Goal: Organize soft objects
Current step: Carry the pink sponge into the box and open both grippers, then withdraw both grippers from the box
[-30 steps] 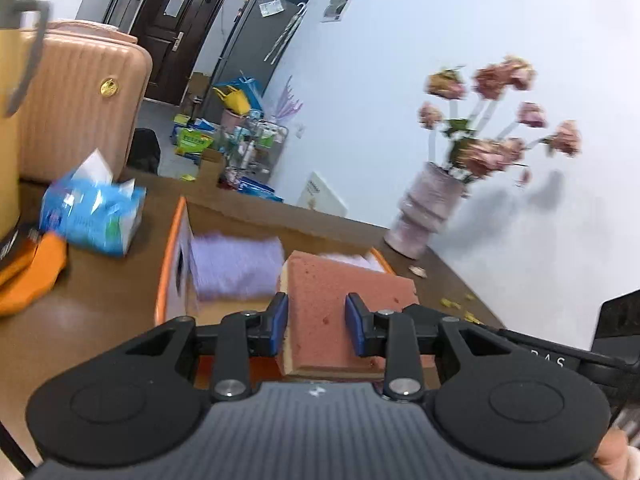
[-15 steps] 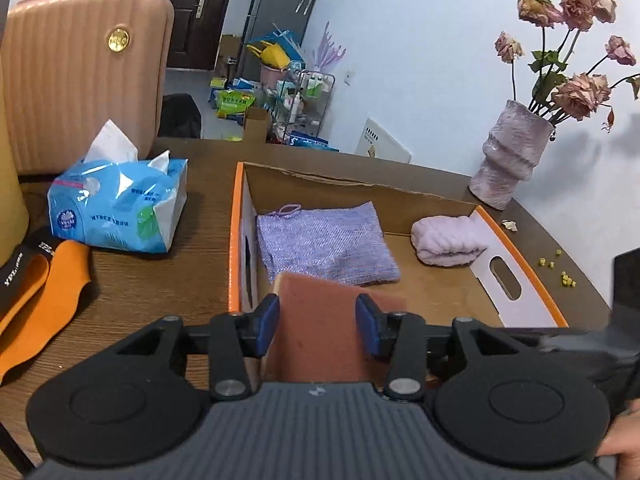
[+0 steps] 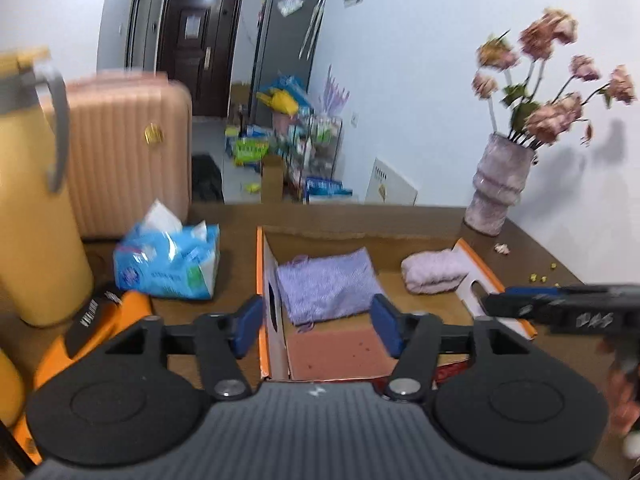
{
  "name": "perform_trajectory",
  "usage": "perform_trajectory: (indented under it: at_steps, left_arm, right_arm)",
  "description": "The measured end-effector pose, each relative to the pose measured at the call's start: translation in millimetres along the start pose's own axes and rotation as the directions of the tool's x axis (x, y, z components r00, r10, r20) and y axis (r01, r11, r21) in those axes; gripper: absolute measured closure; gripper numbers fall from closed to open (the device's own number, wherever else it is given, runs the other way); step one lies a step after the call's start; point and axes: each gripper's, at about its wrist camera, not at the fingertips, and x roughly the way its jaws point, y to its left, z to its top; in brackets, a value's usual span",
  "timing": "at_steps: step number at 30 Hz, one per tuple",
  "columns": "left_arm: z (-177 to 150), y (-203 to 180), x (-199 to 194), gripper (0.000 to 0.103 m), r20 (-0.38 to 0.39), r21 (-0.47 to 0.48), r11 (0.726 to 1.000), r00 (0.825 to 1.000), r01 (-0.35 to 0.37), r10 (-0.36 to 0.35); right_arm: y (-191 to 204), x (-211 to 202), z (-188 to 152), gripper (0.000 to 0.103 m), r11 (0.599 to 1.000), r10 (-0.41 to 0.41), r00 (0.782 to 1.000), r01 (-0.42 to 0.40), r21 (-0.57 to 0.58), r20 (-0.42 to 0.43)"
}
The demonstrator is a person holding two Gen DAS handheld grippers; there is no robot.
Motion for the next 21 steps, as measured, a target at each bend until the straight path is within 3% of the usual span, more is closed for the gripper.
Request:
perform_trajectory:
  at_steps: [4,9,17,19,21]
  left_arm:
    - [-8,-17,-42,0.020,0.077,0.088,0.996,0.997,-0.033,0.026]
    - [-28,-37,-81,0.010,0.186,0.124,0.989,0.981,-0.080,0.056]
    - [-68,-63,-135,0.003,0.272,0.138,0.987,0.961,-0.085,0.045]
    - [-84,-70,-151,0.003,0.289,0.131,0.988,0.956,-0.083,0.042]
    - [-103,-75,-169,0.001,0.302,0.130,0.988,0.953,-0.080,0.037]
  right_arm:
    - [-17,-58,-5,0.038,0.998,-0.044,0.997,0.047,-0.037,0.061]
    - [-30,-114,-26,0.015,0.984,-0.146,0.972,0.163,-0.077,0.182]
    - [-19,-176,-66,0.008,0.976,-0.164,0.927,0.202,-0.080,0.336]
    - [-11,-189,-83,0.000,0.972,-0.157,0.913,0.210,-0.104,0.377]
    - [-3,-203,-108,0.000,0.968,-0.152,0.896,0.220,-0.120,0.417]
